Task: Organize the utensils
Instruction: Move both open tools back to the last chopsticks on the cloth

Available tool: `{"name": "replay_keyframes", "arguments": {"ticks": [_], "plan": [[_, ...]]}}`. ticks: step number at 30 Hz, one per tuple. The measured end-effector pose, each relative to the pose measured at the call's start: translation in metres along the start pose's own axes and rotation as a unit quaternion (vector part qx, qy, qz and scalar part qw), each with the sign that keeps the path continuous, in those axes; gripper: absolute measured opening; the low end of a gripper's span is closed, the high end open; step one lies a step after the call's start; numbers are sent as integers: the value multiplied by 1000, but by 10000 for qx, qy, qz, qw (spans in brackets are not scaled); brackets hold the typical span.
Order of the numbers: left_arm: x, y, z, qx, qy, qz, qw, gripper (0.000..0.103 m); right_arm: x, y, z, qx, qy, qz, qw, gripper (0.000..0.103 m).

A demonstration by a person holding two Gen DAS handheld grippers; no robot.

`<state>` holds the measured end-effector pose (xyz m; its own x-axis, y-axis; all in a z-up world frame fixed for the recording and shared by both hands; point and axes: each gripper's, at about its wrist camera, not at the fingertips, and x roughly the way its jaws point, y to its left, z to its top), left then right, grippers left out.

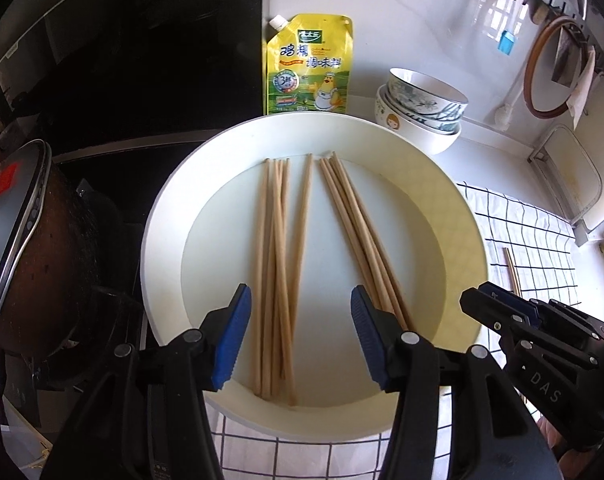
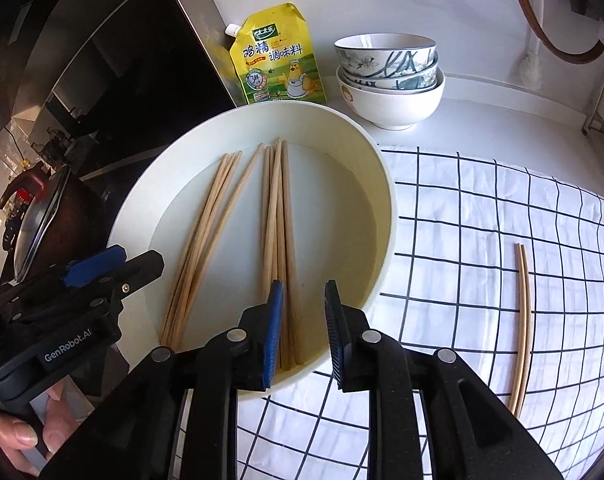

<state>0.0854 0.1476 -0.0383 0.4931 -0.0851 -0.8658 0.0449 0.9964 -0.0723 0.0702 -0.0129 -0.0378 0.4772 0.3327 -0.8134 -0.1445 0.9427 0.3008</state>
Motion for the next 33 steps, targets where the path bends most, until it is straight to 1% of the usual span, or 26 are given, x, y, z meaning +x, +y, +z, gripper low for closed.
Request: {"name": "replay_keyframes", "arguments": {"ticks": [2, 4, 7, 10, 15, 25, 27, 33], "plan": [[-3, -6, -3, 27, -9, -12, 10000, 55, -6, -6, -4, 34, -33, -29, 10000, 22], [-4, -13, -7, 59, -3, -31, 10000, 55, -13, -13, -8, 61, -82, -82, 9999, 22], [-4, -23, -11, 110, 55, -96, 9999, 55, -23, -25, -16, 129, -123, -160, 9997, 26], [-5, -36, -15, 185, 94, -157, 9997, 55, -30, -38, -24, 218, -136, -250, 9994, 26], [-6, -59, -24, 312, 152, -281, 9990, 57, -37, -68, -42, 381, -128, -506, 9979, 29], [-4, -111, -42, 667, 339, -623, 9952, 60, -46, -137, -77, 779, 32, -971, 9922, 32], [-5, -120, -45, 712, 331, -669, 9947, 63, -46, -147, -82, 804, 71, -1066, 9910, 32], [-1, -139, -53, 795, 407, -739, 9933, 64, -36, -170, -92, 823, 229, -1194, 9892, 35]]}}
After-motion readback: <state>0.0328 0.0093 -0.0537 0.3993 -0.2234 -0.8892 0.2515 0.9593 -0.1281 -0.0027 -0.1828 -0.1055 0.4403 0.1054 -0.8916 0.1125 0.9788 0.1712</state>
